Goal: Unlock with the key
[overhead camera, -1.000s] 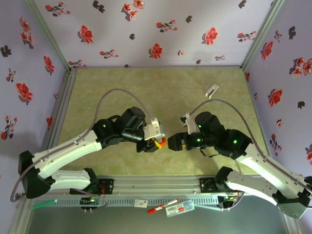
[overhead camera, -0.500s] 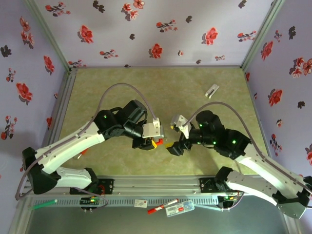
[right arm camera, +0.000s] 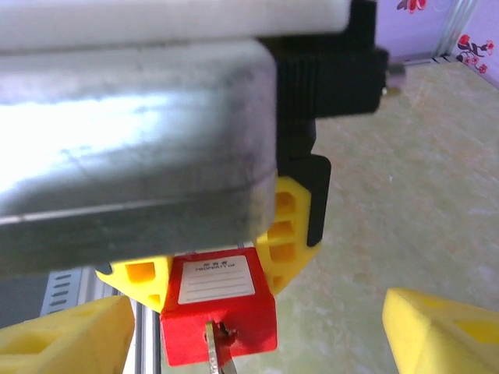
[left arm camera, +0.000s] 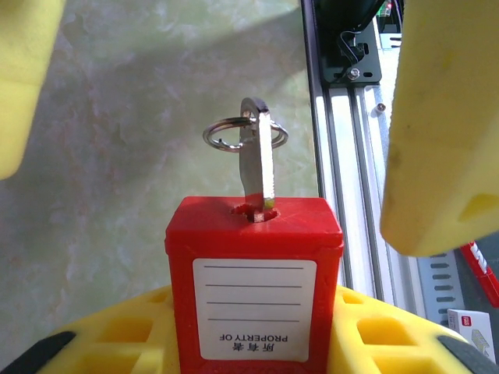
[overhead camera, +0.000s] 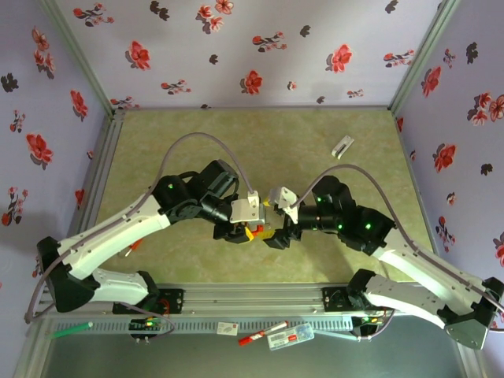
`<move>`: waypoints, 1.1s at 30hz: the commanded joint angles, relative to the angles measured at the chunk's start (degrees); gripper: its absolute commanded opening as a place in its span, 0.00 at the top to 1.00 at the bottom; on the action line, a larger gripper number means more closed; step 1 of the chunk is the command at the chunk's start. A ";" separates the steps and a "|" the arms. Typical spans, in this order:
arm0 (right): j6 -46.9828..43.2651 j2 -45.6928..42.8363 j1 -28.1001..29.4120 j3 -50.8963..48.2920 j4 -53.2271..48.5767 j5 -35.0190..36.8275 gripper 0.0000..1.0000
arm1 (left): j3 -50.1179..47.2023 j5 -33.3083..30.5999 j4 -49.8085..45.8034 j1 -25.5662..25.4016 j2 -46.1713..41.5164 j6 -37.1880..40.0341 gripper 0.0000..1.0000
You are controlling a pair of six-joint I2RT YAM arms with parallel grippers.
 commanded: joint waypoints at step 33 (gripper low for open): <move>3.99 1.57 0.17 -3.52 2.99 -7.45 0.64 | 3.44 3.51 0.15 0.37 1.93 1.58 1.00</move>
